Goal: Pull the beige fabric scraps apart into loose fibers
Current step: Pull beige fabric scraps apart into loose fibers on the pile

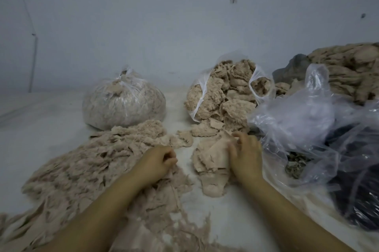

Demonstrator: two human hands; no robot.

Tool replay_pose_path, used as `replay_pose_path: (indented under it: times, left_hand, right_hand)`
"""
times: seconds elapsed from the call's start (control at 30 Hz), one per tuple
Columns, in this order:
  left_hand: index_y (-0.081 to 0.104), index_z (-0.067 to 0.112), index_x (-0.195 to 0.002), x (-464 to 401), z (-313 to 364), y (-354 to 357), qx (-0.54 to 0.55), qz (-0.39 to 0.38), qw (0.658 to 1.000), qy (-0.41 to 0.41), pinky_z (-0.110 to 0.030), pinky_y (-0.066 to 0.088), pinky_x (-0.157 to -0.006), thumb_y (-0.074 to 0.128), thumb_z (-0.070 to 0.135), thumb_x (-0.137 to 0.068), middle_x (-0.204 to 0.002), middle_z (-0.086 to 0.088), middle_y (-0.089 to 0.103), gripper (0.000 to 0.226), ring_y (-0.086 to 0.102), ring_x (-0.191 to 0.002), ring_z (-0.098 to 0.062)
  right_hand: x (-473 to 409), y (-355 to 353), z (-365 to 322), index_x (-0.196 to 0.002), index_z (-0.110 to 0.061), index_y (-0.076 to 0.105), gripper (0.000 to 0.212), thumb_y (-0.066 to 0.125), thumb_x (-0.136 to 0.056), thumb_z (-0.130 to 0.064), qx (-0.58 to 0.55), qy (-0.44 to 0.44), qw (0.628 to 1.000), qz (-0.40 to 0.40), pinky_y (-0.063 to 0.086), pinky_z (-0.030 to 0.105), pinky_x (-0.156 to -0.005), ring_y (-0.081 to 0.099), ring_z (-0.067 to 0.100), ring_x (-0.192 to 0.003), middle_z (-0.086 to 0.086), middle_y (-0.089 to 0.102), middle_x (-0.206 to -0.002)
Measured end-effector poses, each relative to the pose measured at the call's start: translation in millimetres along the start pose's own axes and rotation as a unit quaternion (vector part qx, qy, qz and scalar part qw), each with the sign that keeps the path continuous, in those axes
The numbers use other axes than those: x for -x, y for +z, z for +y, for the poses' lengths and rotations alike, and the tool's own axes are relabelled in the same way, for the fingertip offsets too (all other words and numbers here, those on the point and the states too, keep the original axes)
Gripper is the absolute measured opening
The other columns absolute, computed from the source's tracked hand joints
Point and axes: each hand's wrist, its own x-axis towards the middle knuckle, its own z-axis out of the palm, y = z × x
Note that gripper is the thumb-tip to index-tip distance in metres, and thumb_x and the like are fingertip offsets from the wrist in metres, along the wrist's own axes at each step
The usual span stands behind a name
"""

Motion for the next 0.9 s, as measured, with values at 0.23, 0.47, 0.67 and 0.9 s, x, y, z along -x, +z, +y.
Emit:
replay_pose_path:
  times: [0.23, 0.47, 0.67, 0.9]
  left_hand:
    - [0.043, 0.021, -0.138, 36, -26, -16, -0.166, -0.095, 0.981, 0.006, -0.020, 0.033, -0.100, 0.067, 0.052, -0.080, -0.136, 0.008, 0.036, 0.070, 0.038, -0.120, -0.010]
    - [0.069, 0.006, -0.084, 45, -22, -17, -0.065, 0.053, 0.996, 0.035, -0.021, 0.038, -0.069, 0.056, 0.019, -0.094, -0.080, -0.001, 0.063, 0.021, 0.055, -0.076, -0.015]
    - [0.059, 0.021, -0.088, 54, -8, 0, 0.063, 0.094, 0.990, 0.084, -0.020, 0.043, -0.073, 0.059, 0.021, -0.092, -0.089, 0.008, 0.059, 0.004, 0.055, -0.083, -0.004]
    - [0.059, 0.032, -0.083, 54, -13, 9, 0.188, 0.098, 0.977, 0.010, -0.032, 0.047, -0.074, 0.057, 0.008, -0.092, -0.083, 0.002, 0.064, 0.026, 0.060, -0.076, -0.012]
  right_hand:
    - [14, 13, -3, -0.122, -0.039, 0.060, 0.035, 0.046, -0.093, -0.052, 0.212, -0.059, 0.968, -0.122, 0.015, 0.038, -0.101, 0.030, 0.026, -0.127, -0.001, 0.043, -0.139]
    - [50, 23, -60, -0.118, -0.028, 0.063, 0.036, 0.065, -0.086, -0.042, -0.108, -0.090, 0.955, -0.261, 0.038, 0.016, -0.077, 0.053, 0.007, -0.090, -0.005, 0.059, -0.107]
    - [69, 31, -76, -0.086, -0.018, 0.071, 0.006, 0.066, -0.088, -0.016, -0.245, -0.100, 0.933, -0.244, 0.048, 0.014, -0.064, 0.062, 0.004, -0.064, -0.011, 0.065, -0.070]
    - [66, 16, -69, -0.062, -0.010, 0.058, 0.032, 0.062, -0.091, -0.024, -0.464, 0.157, 0.844, -0.220, 0.040, 0.020, -0.042, 0.045, 0.011, -0.042, 0.002, 0.051, -0.049]
